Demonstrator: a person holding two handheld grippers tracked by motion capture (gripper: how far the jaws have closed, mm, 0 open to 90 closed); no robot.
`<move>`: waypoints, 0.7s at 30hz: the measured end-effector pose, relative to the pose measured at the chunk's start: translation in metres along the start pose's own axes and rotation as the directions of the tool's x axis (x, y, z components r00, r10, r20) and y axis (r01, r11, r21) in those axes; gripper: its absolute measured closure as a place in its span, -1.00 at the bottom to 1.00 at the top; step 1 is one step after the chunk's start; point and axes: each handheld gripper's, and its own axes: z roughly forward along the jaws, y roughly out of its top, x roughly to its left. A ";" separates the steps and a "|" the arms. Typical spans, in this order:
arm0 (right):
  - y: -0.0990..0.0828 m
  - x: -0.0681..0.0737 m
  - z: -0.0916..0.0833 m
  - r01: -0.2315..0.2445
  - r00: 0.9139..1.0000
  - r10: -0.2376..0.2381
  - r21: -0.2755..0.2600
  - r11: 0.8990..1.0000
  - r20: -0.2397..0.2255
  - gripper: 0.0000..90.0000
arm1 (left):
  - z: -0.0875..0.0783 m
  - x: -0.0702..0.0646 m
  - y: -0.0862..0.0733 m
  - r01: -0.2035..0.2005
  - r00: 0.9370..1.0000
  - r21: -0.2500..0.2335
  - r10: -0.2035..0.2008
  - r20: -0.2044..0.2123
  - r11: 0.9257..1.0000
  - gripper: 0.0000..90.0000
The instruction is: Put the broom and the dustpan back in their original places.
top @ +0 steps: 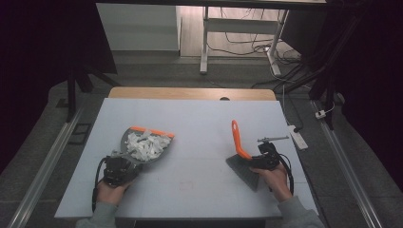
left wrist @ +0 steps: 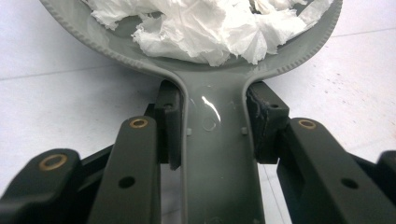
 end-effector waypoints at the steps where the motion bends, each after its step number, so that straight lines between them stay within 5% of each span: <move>1: 0.001 -0.003 0.001 -0.009 1.000 0.009 0.006 1.000 -0.002 0.54 | 0.002 -0.001 0.000 0.008 1.000 0.004 -0.008 -0.007 1.000 0.37; 6: 0.003 -0.011 0.002 -0.013 1.000 0.013 0.031 0.999 -0.006 0.49 | 0.010 -0.003 0.001 0.050 0.997 0.013 -0.049 -0.054 0.999 0.36; 12: 0.003 -0.010 0.002 0.029 0.997 -0.032 0.046 0.999 0.064 0.26 | 0.013 -0.002 0.001 0.072 0.995 -0.001 -0.072 -0.069 0.997 0.34; 17: 0.003 -0.011 0.002 0.036 0.994 -0.041 0.052 0.998 0.100 0.10 | 0.012 -0.004 0.000 0.037 0.997 0.003 -0.036 -0.065 0.999 -0.11; 21: 0.003 -0.008 -0.001 0.045 0.980 -0.056 0.060 0.997 0.189 -0.04 | 0.000 -0.002 -0.003 0.002 0.998 -0.011 -0.003 -0.065 1.000 -0.46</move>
